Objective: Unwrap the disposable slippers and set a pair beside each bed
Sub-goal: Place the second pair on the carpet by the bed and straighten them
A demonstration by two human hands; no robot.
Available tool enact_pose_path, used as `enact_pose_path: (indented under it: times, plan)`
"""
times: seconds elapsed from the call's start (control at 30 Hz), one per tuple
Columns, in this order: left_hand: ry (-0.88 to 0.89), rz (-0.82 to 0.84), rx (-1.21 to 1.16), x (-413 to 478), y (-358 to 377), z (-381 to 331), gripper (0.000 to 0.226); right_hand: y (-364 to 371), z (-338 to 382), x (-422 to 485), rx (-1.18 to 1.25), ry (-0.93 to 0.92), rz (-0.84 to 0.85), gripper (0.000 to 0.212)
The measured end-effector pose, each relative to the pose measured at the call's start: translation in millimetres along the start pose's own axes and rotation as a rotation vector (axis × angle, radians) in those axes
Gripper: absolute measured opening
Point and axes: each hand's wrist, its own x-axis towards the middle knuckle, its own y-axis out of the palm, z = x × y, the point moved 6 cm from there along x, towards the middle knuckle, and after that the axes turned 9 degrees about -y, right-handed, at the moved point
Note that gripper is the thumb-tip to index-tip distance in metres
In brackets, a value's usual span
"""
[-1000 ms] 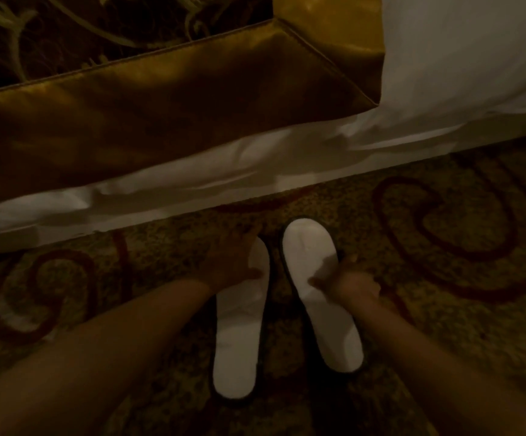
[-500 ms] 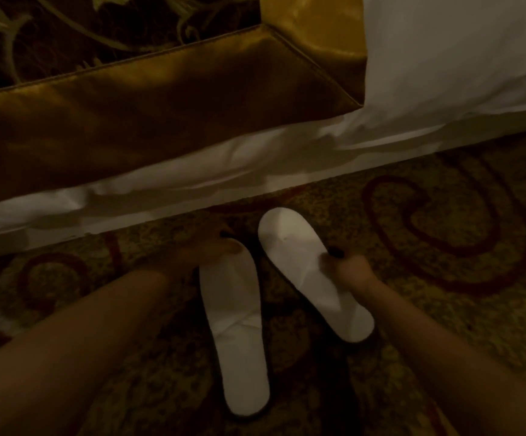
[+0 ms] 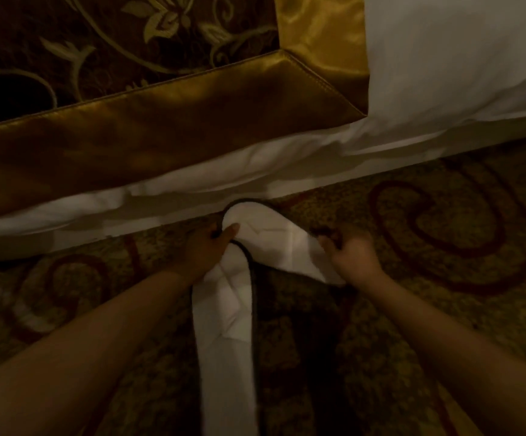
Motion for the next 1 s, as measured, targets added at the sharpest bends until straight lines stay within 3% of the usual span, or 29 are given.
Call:
enact_pose_path:
  times: [0.07,0.13,0.23,0.33,0.4,0.5,0.67,0.8,0.9,1.0]
  plan:
    - [-0.050,-0.135,-0.149,-8.6,-5.8,4.5,0.046,-6.5,-2.9,-18.7,0.047,0.010,-0.063,0.024]
    - [-0.172,-0.210,-0.315,-17.6,-5.4,12.2,0.052,5.5,-12.9,-45.2,0.119,-0.008,0.181,0.023]
    - [-0.369,-0.288,-0.506,-29.8,3.8,25.9,0.067,21.8,-14.9,-97.9,0.340,0.010,0.628,0.040]
    - [-0.475,-0.353,-0.578,-45.8,18.9,36.3,0.065,33.2,-2.5,-136.8,0.527,0.088,0.735,0.043]
    - [-0.519,-0.359,-0.614,-56.3,30.6,41.2,0.064,37.6,7.1,-151.5,0.706,0.252,0.620,0.044]
    - [-0.579,-0.349,-0.680,-68.0,45.6,44.5,0.063,44.9,6.0,-146.7,1.027,0.525,0.252,0.066]
    - [-0.641,-0.134,-0.849,-82.6,66.3,53.7,0.055,31.7,13.7,-119.3,1.332,0.519,-0.042,0.071]
    - [-0.645,0.152,-1.013,-84.3,73.2,63.9,0.044,15.1,-11.3,-79.7,1.347,0.471,-0.012,0.064]
    - [-0.653,0.201,-1.028,-85.0,70.2,65.2,0.029,8.0,-22.5,-50.1,1.197,0.442,0.142,0.061]
    - [-0.624,0.231,-0.922,-81.9,65.3,60.8,0.014,8.9,-29.6,-30.5,1.001,0.427,0.279,0.073]
